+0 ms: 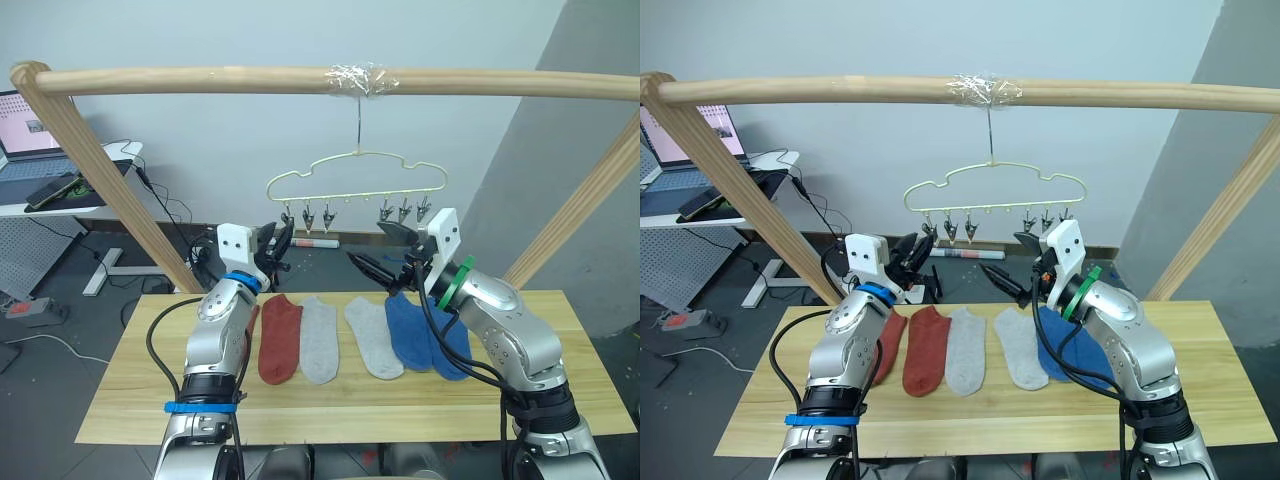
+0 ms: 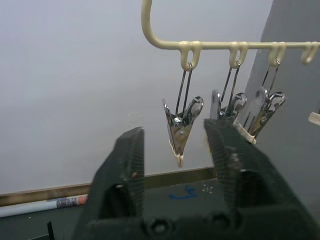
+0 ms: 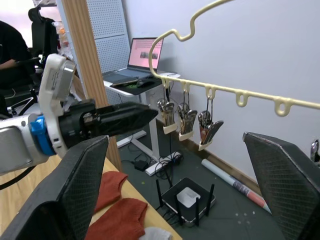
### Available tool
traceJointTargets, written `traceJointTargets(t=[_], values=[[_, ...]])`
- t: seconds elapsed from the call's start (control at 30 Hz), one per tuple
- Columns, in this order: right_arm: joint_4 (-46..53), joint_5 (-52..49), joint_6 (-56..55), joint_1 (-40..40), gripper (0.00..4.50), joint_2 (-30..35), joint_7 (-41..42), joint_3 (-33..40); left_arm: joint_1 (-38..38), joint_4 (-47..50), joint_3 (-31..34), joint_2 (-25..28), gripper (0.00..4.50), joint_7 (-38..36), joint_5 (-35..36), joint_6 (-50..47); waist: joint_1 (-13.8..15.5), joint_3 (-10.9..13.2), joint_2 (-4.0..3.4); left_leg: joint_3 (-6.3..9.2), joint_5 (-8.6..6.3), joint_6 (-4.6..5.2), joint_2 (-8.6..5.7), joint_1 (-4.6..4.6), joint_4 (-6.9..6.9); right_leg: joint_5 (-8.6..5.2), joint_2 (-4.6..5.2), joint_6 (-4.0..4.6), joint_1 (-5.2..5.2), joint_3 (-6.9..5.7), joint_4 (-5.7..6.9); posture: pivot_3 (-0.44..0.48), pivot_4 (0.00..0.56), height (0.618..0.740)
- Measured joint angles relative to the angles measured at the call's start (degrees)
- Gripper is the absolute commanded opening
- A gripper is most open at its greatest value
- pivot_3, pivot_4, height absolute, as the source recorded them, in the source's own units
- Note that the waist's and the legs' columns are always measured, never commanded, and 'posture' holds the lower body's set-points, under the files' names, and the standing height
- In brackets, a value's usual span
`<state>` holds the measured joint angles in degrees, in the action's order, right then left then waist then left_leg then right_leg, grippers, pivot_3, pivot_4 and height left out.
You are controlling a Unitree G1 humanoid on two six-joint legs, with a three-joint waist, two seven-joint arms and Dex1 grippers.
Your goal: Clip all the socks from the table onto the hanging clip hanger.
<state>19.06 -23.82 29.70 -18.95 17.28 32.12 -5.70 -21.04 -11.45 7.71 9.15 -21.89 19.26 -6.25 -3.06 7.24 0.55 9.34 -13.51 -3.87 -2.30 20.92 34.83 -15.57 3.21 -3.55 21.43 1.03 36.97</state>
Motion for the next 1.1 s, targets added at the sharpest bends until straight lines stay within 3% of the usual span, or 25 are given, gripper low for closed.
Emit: traceJointTargets(t=[1.1], values=[[0.0, 0.0, 0.8, -2.8, 4.50, -1.2, -0.6, 0.0, -5.6, -6.5, 0.0, -0.7, 1.97, 0.2, -1.7, 5.7, -0.3, 0.1, 0.06, 0.00, 0.00, -0.01, 0.00, 0.01, 0.01, 0.01, 0.00, -0.01, 0.03, -0.01, 0.02, -0.129, 0.108, 0.740]])
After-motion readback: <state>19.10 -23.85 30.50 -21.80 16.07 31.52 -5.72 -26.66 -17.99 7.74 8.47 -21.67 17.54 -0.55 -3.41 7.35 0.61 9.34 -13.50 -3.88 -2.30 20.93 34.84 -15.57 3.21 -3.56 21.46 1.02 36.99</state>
